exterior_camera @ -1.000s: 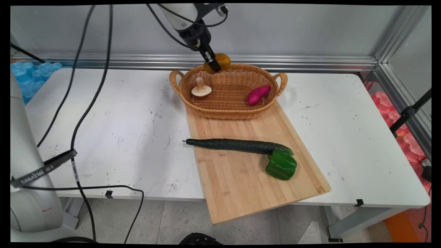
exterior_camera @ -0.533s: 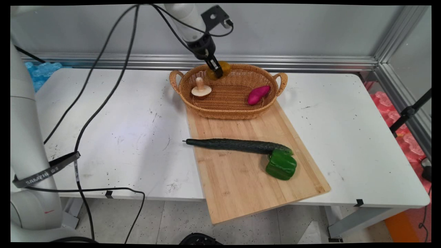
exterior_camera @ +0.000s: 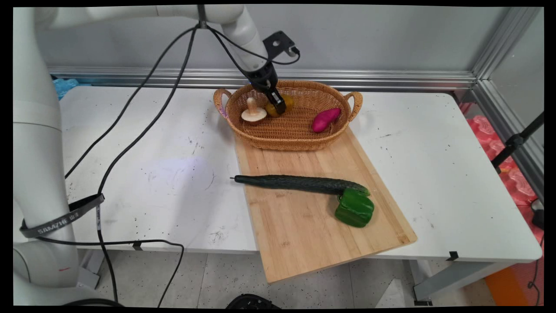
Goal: Place the picked object in the vegetable basket
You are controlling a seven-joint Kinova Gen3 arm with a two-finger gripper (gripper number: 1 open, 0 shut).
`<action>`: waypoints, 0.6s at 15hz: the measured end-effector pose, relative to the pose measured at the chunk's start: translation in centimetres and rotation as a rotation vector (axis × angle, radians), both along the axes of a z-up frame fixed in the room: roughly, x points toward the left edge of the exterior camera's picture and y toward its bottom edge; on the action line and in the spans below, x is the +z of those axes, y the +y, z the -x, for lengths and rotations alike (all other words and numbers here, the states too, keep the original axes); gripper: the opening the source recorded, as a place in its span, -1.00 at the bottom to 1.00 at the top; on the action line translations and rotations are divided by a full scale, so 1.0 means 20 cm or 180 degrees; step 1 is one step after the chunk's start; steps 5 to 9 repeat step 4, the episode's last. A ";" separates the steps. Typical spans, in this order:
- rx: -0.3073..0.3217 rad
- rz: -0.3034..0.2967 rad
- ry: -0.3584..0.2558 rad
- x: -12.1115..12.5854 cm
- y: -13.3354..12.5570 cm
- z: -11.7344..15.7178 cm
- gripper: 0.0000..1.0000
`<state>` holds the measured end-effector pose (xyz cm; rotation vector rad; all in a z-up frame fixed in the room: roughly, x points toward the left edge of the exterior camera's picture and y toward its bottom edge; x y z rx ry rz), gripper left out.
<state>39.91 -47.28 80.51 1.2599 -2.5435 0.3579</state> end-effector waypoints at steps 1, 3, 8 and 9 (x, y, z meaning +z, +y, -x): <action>-0.0022 -0.0003 0.0016 -0.02 -0.01 0.01 1.00; -0.0075 0.0006 0.0045 -0.03 -0.02 0.02 1.00; -0.0115 0.0023 0.0066 -0.02 -0.03 0.02 1.00; -0.0115 0.0023 0.0066 -0.02 -0.03 0.02 1.00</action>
